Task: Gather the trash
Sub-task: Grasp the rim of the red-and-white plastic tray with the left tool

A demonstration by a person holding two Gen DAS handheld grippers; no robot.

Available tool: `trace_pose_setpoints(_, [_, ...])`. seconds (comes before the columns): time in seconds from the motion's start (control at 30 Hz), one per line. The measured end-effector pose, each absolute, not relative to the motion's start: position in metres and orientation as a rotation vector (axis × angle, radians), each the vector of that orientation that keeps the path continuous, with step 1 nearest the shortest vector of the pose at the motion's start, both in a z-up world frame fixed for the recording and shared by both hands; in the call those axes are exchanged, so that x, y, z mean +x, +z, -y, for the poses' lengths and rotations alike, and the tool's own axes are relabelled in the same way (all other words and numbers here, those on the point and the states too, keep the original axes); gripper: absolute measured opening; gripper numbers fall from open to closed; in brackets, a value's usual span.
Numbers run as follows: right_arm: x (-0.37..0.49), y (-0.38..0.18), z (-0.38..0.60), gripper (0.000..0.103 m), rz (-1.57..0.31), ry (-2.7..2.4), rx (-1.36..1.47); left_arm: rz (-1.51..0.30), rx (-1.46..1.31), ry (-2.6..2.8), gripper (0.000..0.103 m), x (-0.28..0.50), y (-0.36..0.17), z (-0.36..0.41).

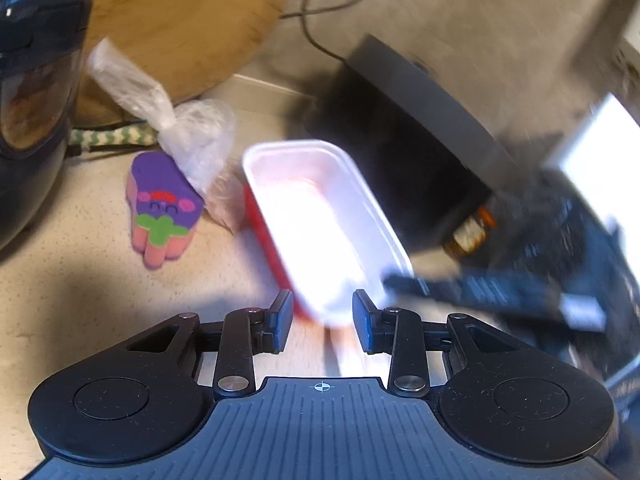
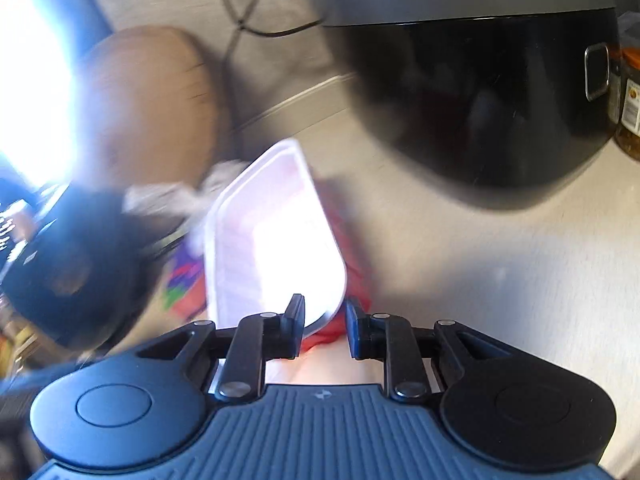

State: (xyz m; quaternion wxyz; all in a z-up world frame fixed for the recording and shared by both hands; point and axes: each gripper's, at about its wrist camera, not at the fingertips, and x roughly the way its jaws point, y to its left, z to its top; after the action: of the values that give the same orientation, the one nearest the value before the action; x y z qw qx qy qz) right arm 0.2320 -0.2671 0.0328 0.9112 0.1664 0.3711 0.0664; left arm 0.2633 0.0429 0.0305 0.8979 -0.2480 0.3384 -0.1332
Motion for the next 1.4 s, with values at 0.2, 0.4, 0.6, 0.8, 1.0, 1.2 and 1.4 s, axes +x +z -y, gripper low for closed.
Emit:
trace_pose_setpoints(0.2, [0.188,0.048,0.245,0.026,-0.730,0.165,0.222,-0.712,-0.390,-0.148,0.038,0.286,0.021,-0.022])
trace_pose_setpoints(0.4, [0.169,0.039,0.233,0.069,-0.709,0.145,0.076,-0.717,-0.316,-0.128,0.039,0.297,0.016,-0.018])
trace_pose_setpoints(0.6, [0.168,0.003,0.205,0.069,-0.781,0.185,-0.044,-0.760,-0.252,-0.143,0.039,0.319,0.004,-0.001])
trace_pose_setpoints(0.8, [0.162,-0.011,0.202,0.070,-0.794,0.170,-0.099,-0.789,-0.213,-0.170,0.039,0.326,-0.009,0.008])
trace_pose_setpoints(1.0, [0.157,-0.007,0.217,0.038,-0.790,0.164,-0.061,-0.793,-0.215,-0.180,0.024,0.326,-0.013,0.001])
trace_pose_setpoints(1.2, [0.143,0.010,0.205,0.010,-0.756,0.219,-0.022,-0.764,-0.261,-0.216,0.016,0.310,-0.003,-0.021])
trace_pose_setpoints(1.4, [0.117,0.052,0.193,0.010,-0.633,0.266,0.064,-0.677,-0.242,-0.195,0.014,0.275,0.030,-0.055])
